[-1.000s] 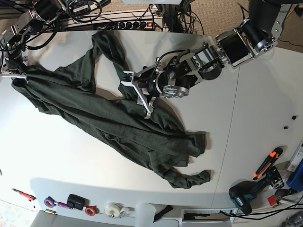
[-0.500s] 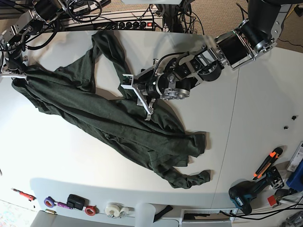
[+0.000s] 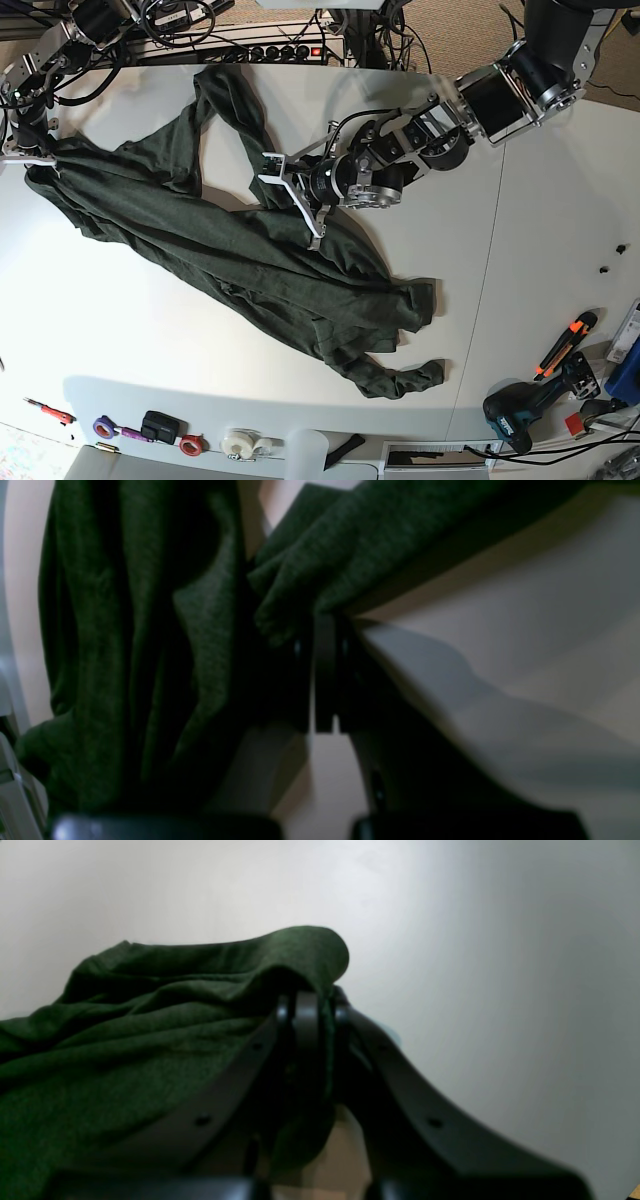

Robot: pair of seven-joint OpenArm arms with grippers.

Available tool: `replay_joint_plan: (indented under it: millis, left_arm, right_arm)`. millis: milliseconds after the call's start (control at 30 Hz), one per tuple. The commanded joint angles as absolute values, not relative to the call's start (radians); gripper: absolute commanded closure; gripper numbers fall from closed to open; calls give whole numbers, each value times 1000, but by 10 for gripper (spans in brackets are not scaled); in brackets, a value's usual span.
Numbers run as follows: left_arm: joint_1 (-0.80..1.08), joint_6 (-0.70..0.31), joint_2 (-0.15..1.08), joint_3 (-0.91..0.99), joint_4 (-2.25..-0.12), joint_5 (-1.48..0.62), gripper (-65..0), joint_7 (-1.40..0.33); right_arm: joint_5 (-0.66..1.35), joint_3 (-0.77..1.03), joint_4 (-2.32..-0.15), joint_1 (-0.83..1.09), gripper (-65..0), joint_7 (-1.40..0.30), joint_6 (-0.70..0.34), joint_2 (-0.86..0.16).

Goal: Layout the t-shirt on the table in an organized manner, then fold the t-shirt properly
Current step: 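Hold the sleeve with the left gripper and adjust its position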

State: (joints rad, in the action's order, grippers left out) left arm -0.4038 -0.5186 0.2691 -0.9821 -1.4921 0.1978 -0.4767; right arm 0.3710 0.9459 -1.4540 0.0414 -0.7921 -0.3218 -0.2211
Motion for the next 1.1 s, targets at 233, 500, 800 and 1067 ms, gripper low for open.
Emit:
replay_joint_plan:
  millis: [233, 500, 800, 1067]
  left_arm:
    - [-415, -639, 266, -979, -1504, 191, -170, -470]
    - [-416, -656, 265, -980, -1503, 190, -295, -443]
    - [-416, -649, 263, -1017, -1500, 191, -294, -444]
    - [-427, -543, 219, -1092, -1359, 263, -281, -417]
  right_arm:
    - [385, 948, -1472, 33, 0, -770, -327, -244]
    - [403, 948, -1472, 33, 0, -770, -327, -244]
    - [403, 948, -1472, 33, 0, -770, -328, -244]
    - [402, 948, -1472, 33, 0, -770, -328, -244]
